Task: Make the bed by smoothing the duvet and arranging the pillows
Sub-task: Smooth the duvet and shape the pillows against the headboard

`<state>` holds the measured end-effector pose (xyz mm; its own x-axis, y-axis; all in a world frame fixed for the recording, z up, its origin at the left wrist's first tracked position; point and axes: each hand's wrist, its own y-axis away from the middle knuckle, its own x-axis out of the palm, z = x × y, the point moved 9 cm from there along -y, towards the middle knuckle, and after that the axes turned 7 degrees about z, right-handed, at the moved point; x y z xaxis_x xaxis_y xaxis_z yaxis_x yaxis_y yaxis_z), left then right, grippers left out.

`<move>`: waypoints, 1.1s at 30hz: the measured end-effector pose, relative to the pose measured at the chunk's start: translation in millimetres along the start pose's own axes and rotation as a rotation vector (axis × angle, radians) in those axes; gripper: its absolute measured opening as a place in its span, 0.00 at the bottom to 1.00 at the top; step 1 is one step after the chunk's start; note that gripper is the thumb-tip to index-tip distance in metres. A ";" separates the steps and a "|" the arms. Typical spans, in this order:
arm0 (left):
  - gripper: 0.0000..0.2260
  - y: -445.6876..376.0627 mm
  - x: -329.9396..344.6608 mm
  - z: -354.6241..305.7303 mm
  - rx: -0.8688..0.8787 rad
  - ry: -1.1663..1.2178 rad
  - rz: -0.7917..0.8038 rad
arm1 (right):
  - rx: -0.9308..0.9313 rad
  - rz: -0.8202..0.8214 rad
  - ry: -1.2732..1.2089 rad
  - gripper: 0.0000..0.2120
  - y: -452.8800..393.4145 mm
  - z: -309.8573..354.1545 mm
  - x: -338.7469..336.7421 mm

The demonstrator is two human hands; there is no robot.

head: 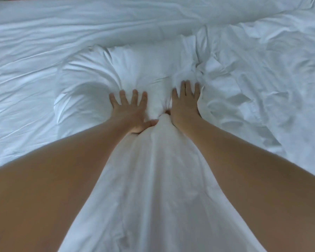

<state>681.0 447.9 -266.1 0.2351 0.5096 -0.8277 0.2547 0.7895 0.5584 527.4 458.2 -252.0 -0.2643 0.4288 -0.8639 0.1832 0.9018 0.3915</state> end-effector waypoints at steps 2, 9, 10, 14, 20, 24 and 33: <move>0.40 28.0 11.3 -9.5 -0.001 0.008 -0.038 | -0.070 -0.100 -0.140 0.33 35.2 -7.3 14.0; 0.43 129.1 57.9 -43.6 0.009 0.055 -0.014 | -0.091 0.095 -0.587 0.34 155.1 -44.6 79.4; 0.45 144.5 64.0 -47.8 0.010 0.062 -0.020 | -0.096 0.107 -0.583 0.35 172.0 -46.2 85.4; 0.48 212.7 96.8 -75.5 0.066 0.062 -0.046 | -0.081 0.122 -0.517 0.36 236.9 -53.4 112.4; 0.47 289.1 141.3 -97.2 0.089 0.061 -0.088 | -0.123 0.100 -0.408 0.41 308.3 -47.7 127.5; 0.44 334.3 151.7 -99.9 0.159 0.098 -0.205 | -0.307 -0.240 -0.379 0.37 356.5 -42.4 101.1; 0.53 375.5 185.4 1.0 -0.305 0.572 -0.212 | 0.172 0.049 -0.480 0.48 374.6 -107.4 139.0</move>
<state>821.2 838.5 -209.8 -0.3449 0.3676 -0.8637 -0.0550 0.9106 0.4095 457.6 861.4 -191.4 0.2055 0.3605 -0.9098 0.3485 0.8418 0.4122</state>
